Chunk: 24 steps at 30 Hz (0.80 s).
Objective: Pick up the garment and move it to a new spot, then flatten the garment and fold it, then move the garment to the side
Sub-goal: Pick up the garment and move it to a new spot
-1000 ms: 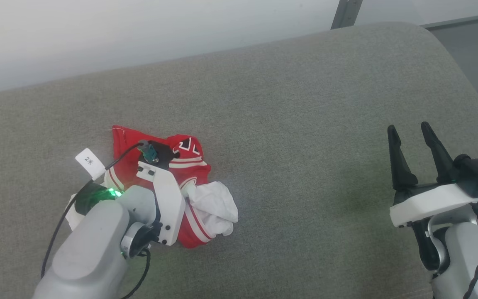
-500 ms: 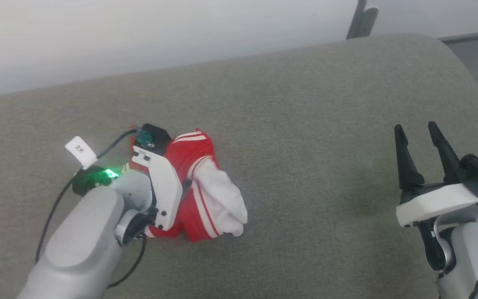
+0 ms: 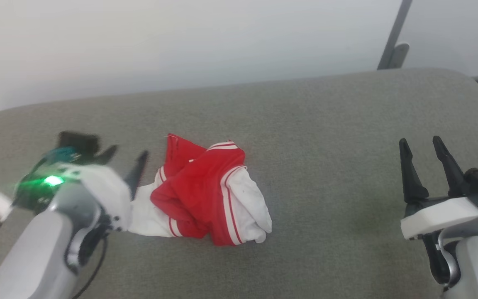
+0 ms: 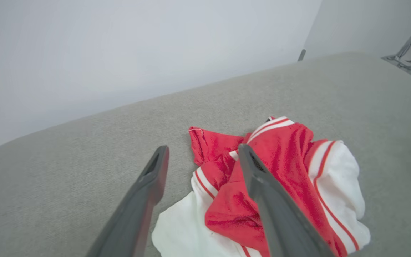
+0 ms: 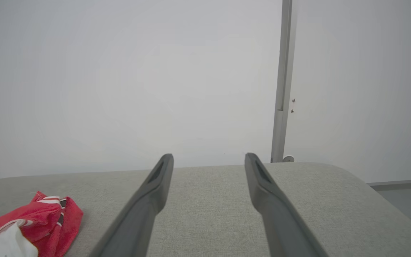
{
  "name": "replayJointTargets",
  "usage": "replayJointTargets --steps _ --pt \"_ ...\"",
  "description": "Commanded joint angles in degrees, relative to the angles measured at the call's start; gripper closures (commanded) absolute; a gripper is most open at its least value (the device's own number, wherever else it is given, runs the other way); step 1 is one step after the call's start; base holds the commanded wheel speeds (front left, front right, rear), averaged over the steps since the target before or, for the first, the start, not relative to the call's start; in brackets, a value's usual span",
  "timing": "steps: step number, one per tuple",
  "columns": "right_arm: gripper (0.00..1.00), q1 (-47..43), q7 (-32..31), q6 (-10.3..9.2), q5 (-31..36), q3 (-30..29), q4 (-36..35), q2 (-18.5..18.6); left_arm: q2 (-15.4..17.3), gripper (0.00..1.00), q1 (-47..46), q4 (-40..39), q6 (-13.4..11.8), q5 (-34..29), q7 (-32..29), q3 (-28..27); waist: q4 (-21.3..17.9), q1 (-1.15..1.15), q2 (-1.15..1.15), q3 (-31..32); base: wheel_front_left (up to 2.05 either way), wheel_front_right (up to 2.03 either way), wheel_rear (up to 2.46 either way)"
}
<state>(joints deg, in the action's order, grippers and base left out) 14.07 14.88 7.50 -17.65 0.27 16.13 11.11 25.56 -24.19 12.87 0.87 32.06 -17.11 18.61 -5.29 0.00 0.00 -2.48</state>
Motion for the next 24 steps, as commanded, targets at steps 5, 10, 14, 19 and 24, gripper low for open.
replayJointTargets --steps 5,10,14,19,24 --pt "0.0 -2.0 0.4 -0.02 -0.1 -0.7 -0.6 0.5 2.4 0.0 7.5 -3.8 -2.1 0.8 7.4 -4.2 2.2 0.0 0.0 2.3 0.0 0.0 0.0" --pt "0.0 -3.2 0.3 -0.02 0.2 -1.6 -1.2 0.5 3.4 0.0 12.9 -6.6 -3.6 1.6 11.9 -7.4 3.4 0.0 0.0 3.0 0.0 0.0 0.0" --pt "0.0 -4.1 0.4 -0.02 0.4 -2.1 -1.8 0.4 4.0 0.0 17.2 -8.3 -4.7 1.8 15.3 -9.7 4.6 0.0 0.0 3.5 0.0 0.0 0.0" --pt "0.0 -5.2 0.4 -0.02 0.6 -2.8 -2.3 -0.1 3.8 0.0 21.5 -10.5 -6.4 2.4 18.4 -12.2 5.9 0.0 0.0 4.0 0.0 0.0 0.0" --pt "0.0 -6.1 0.4 -0.02 0.6 -3.0 -2.6 -0.5 3.7 0.0 24.9 -12.3 -7.6 3.4 20.2 -14.2 6.8 0.0 0.0 4.3 0.0 0.0 0.0"
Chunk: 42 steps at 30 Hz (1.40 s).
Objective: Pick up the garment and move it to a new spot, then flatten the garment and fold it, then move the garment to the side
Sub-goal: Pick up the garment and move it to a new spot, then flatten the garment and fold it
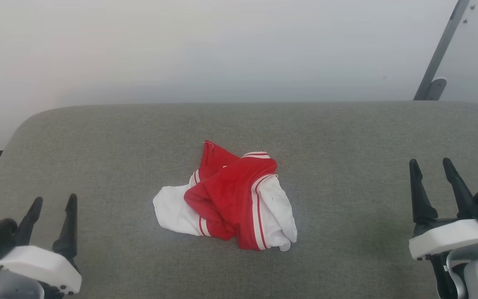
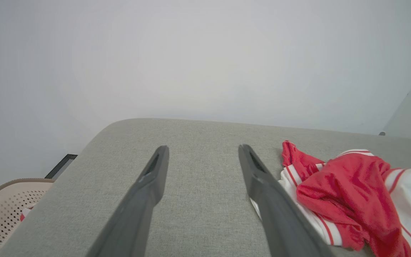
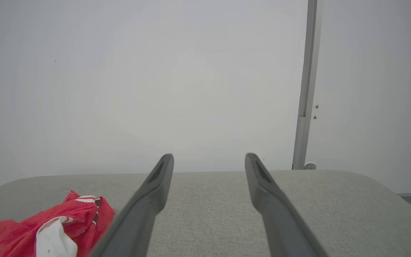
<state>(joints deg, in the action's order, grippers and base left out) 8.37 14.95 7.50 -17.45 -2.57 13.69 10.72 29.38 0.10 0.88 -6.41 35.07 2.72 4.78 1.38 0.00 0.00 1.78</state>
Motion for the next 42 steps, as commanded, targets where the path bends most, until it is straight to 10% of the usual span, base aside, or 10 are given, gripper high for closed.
replayJointTargets --steps 1,19,42 --pt "0.0 -0.6 0.3 -0.02 0.4 -0.2 -0.2 -0.2 0.0 0.0 1.2 -0.5 -0.5 0.3 0.5 -0.6 0.3 0.0 0.0 0.1 0.0 0.0 0.0" --pt "0.0 -1.7 -2.2 -0.02 -1.7 3.7 0.6 0.1 0.6 0.0 1.8 -3.8 -1.0 0.9 -1.0 0.1 4.2 0.0 0.0 -0.6 0.0 0.0 0.0" --pt "0.0 2.3 -26.2 -0.02 -10.9 19.5 2.6 6.7 -4.3 0.0 -5.8 -2.5 0.0 -0.7 0.0 6.7 15.6 0.0 0.0 -8.9 0.0 0.0 0.0"
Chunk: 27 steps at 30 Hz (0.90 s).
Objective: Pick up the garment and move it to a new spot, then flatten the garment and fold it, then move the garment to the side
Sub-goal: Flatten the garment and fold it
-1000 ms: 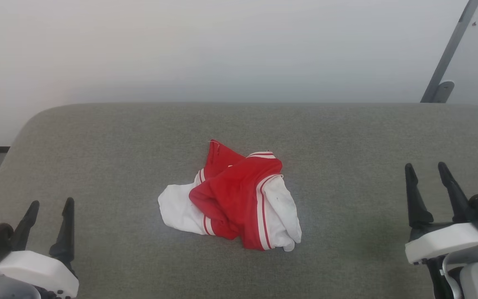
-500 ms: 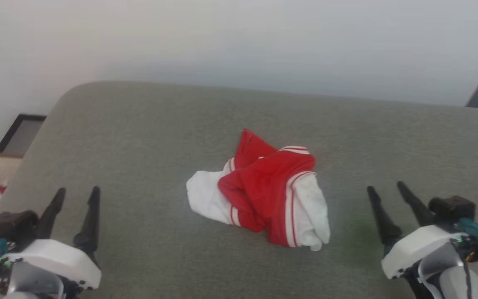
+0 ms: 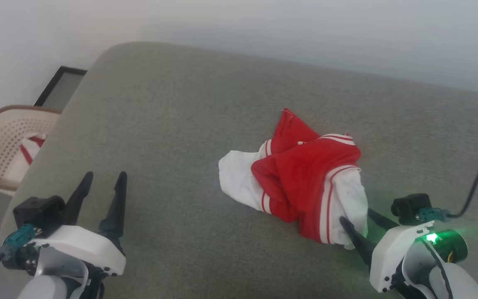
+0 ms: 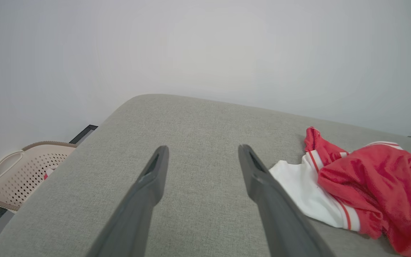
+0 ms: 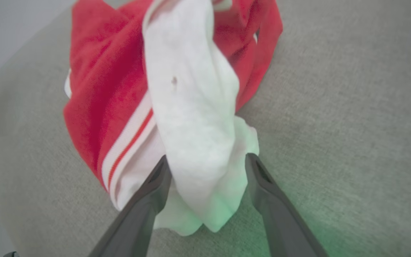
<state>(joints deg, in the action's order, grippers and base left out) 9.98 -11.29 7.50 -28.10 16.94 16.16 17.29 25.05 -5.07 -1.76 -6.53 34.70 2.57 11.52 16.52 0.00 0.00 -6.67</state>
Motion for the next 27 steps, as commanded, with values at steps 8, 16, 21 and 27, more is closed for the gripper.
replayJointTargets --steps 8,16,21,27 --pt "1.0 2.0 -5.2 -0.02 1.0 0.6 2.1 0.6 -0.9 0.0 -1.8 1.7 0.5 0.1 0.9 0.7 1.5 0.0 0.0 -1.4 0.0 0.0 0.0" --pt "1.0 3.2 -8.1 -0.02 1.1 -3.2 -0.4 1.3 -0.4 0.0 -1.9 2.4 0.4 0.6 1.3 0.1 0.4 0.0 0.0 -1.4 0.0 0.0 0.0" --pt "1.0 3.5 -10.7 -0.02 0.5 -8.8 -3.2 3.2 0.0 0.0 -2.0 2.2 0.2 0.8 1.4 -0.1 -1.1 0.0 0.0 -1.1 0.0 0.0 0.0" --pt "1.0 3.9 -12.8 -0.03 1.5 -16.5 -4.1 5.2 0.0 0.0 -2.4 2.4 0.4 0.7 1.5 0.3 -2.7 0.0 0.0 -1.2 0.0 0.0 0.0"
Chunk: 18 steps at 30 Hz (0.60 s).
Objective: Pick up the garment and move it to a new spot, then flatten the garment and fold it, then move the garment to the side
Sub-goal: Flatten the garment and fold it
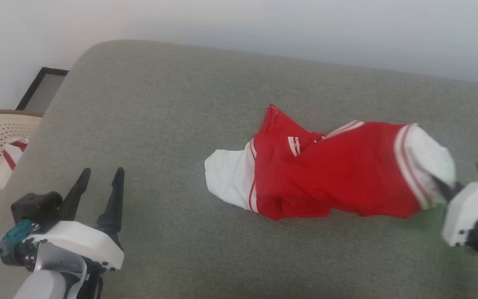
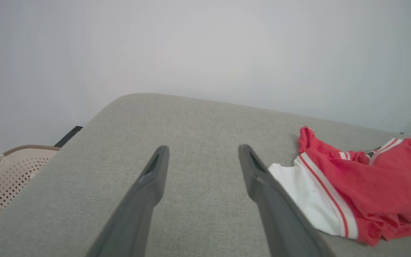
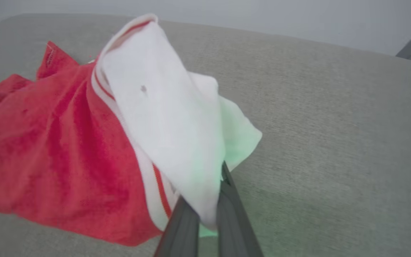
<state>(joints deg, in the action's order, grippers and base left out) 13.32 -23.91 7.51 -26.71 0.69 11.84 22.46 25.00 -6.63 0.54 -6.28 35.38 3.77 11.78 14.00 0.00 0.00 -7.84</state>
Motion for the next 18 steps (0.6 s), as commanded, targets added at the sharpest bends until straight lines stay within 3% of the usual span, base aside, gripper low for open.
replayJointTargets --steps 1,9,18 --pt "1.0 0.7 -0.3 -0.04 0.9 -1.5 0.6 0.6 0.0 0.0 -0.9 0.2 0.2 0.0 0.3 0.1 -0.4 0.0 0.0 -0.1 0.0 0.0 0.0" --pt "1.0 1.3 -1.0 -0.06 4.6 -7.8 7.9 0.4 -0.4 0.0 -2.4 1.0 0.6 -0.1 0.2 1.1 -0.7 0.0 0.0 -0.9 0.0 0.0 0.0" --pt "1.0 3.7 0.2 -0.06 7.2 -8.9 19.3 -1.8 -0.1 0.0 -3.6 2.2 1.1 0.0 0.2 1.6 -0.9 0.0 0.0 -1.3 0.0 0.0 0.0"
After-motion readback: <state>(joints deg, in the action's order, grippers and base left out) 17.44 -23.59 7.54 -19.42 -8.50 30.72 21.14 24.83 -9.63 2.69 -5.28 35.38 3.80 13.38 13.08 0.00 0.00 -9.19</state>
